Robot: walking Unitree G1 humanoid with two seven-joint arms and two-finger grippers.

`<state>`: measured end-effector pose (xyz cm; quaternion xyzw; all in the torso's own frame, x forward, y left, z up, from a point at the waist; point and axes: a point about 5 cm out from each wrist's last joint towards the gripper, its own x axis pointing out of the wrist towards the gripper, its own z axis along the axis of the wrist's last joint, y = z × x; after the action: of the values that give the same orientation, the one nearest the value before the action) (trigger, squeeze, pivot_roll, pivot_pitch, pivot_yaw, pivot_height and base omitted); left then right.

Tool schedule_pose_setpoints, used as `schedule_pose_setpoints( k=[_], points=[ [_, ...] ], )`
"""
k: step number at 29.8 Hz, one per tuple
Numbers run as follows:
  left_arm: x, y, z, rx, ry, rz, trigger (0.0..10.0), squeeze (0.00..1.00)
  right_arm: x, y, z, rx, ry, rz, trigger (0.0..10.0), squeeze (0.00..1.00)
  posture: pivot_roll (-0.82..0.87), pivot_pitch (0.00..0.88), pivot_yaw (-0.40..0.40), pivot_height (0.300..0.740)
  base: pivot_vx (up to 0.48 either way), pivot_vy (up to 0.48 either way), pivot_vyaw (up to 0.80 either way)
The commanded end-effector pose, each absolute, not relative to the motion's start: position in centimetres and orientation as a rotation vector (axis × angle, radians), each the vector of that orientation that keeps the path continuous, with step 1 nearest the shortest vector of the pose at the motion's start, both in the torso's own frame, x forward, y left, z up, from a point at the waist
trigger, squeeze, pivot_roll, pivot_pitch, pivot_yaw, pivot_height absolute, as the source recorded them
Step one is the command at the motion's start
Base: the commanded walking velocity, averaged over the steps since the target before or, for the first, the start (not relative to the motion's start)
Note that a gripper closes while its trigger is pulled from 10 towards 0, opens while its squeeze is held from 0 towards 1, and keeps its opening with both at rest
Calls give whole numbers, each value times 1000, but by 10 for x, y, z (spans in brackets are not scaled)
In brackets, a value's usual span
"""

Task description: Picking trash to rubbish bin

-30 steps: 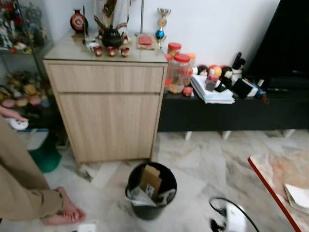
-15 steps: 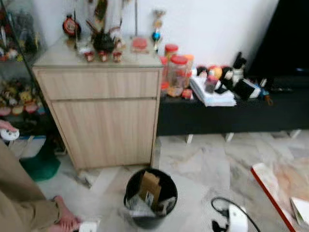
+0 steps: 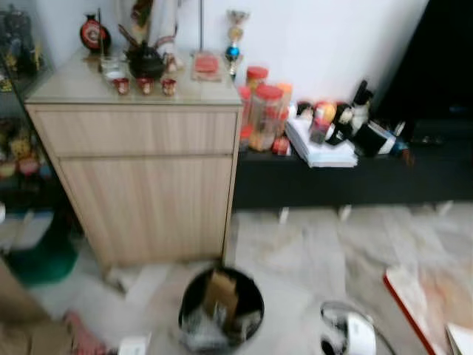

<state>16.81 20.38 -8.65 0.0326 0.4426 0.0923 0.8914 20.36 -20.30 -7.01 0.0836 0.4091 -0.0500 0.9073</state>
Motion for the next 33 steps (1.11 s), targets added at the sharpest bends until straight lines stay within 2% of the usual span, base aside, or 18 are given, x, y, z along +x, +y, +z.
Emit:
schedule_pose_setpoints(
  k=[1, 25, 33],
  points=[
    [168, 194, -88, 58, 924, 167, 10000, 0, 196, -214, -72, 158, 862, -131, 10000, 0, 2, 38, -81, 740, 277, 0, 0],
    [171, 192, -87, 69, 920, 141, 10000, 0, 197, -209, -73, 144, 872, -80, 10000, 0, -4, 0, -78, 740, 297, 0, 0],
    [185, 191, -80, 72, 861, 124, 10000, 0, 210, -211, -64, 126, 823, -27, 10000, 0, -5, 0, -79, 740, 162, 0, 0]
  ],
)
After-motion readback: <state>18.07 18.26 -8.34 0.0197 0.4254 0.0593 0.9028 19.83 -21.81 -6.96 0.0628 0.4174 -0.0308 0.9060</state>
